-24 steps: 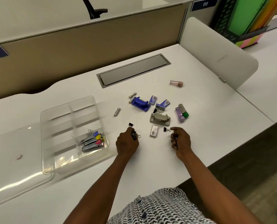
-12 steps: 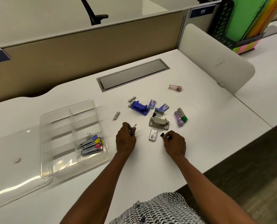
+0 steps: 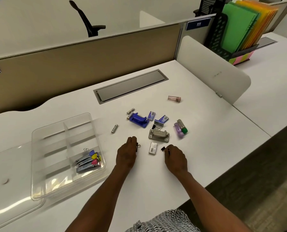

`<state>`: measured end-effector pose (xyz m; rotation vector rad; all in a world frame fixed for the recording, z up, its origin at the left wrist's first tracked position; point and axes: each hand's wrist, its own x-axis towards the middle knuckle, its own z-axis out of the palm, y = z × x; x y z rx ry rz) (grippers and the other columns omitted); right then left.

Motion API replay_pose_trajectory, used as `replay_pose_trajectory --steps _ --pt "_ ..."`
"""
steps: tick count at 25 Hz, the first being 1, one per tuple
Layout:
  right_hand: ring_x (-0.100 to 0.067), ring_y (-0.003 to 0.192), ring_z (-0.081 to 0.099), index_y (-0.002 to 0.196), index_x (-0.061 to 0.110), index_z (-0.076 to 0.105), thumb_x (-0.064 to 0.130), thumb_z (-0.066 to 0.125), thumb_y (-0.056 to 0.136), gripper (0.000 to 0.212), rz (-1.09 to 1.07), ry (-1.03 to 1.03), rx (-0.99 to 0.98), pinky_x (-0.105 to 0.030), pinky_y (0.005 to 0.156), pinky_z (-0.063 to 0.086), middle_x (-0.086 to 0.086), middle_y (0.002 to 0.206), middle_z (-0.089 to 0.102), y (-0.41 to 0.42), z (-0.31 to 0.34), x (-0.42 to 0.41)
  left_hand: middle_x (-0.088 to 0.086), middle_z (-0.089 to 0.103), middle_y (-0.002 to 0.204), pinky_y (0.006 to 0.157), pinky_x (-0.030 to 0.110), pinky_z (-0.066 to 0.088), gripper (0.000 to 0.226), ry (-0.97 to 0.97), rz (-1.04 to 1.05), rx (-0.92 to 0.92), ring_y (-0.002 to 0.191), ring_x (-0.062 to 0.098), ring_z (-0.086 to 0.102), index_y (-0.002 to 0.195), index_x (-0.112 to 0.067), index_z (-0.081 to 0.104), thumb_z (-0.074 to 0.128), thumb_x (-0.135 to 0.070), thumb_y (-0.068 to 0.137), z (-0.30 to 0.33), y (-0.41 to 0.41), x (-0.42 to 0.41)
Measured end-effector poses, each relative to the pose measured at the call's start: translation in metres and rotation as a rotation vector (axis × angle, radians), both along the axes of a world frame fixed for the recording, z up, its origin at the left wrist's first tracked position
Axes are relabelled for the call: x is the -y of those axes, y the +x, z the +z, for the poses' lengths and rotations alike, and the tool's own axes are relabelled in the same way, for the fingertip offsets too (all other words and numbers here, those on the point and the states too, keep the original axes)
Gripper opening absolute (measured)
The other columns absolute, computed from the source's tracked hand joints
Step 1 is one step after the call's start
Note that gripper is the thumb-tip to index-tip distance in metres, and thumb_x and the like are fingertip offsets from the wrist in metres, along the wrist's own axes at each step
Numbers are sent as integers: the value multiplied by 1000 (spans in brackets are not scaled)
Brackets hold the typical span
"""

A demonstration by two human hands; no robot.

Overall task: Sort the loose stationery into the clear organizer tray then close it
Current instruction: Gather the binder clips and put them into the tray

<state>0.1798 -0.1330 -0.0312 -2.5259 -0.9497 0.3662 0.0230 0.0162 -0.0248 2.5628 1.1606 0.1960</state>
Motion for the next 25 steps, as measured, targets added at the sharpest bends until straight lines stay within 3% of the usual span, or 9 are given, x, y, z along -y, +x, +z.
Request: replay_pose_trajectory --steps 3,7,13,16,19,25 --pt "-27 79 61 97 12 66 20 53 100 16 -105 232 -248 -32 65 42 -4 79 66 0 3 1 4 49 95 52 35 36 9 19 22 7 57 25 44 96 -15 43 47 -8 93 -2 -6 4" --pt "-14 70 57 86 24 66 26 58 97 14 -270 366 -499 -27 60 43 4 74 64 -3 8 5 12 41 129 55 34 46 25 26 99 27 66 27 57 116 -13 49 54 -9 92 -14 -20 7" --pt "-16 62 49 84 24 67 29 59 96 15 -290 394 -625 -27 56 39 5 68 57 -9 8 8 10 50 114 61 28 37 46 -52 124 -42 80 27 60 136 -14 39 48 -11 92 -13 -19 7" --pt "-16 56 41 83 17 65 26 59 96 17 -294 446 -760 -25 49 32 3 65 51 -11 13 1 11 51 116 64 28 39 48 -52 98 -47 83 27 61 141 -13 35 45 -12 94 -11 -15 9" --pt "-12 47 33 84 9 62 18 57 97 17 -318 509 -958 -21 43 23 1 64 45 -17 21 -6 12 50 114 66 35 46 46 -72 128 -67 84 31 63 139 -11 34 44 -12 95 -3 -5 13" --pt "-10 42 29 83 14 56 17 56 97 15 -391 553 -1285 -19 39 19 -1 67 50 -31 35 -16 12 54 115 72 37 50 41 -76 155 -156 92 30 64 133 -8 35 46 -8 93 8 -1 11"
